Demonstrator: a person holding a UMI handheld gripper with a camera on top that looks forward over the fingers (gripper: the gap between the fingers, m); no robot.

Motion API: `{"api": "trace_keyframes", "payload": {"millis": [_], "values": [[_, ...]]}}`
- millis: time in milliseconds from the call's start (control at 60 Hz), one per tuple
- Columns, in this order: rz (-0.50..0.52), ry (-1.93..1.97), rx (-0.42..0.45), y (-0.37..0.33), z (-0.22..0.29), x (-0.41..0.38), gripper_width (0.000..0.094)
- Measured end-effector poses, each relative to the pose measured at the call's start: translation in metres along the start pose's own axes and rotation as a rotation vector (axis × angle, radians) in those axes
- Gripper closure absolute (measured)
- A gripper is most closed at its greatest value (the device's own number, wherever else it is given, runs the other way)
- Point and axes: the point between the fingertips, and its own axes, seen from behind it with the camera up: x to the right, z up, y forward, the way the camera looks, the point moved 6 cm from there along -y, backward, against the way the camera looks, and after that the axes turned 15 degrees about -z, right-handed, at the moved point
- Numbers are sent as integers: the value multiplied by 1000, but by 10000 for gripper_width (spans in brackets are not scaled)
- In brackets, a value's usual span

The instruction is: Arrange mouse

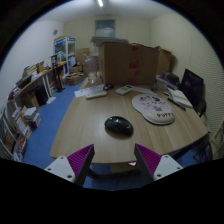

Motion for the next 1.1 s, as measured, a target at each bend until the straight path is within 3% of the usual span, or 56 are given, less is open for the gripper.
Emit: {"api": "trace_keyframes", "payload": {"millis": [333, 650, 750, 833, 1050, 1100], "values": [[139, -81, 38, 104, 12, 26, 102], [172, -92, 97, 144, 48, 8, 107], [158, -75, 101, 159, 60, 0, 176], [129, -60, 95, 169, 70, -6, 387], [38, -11, -1, 172, 74, -11, 433], [36, -8, -33, 173, 75, -11, 485]]}}
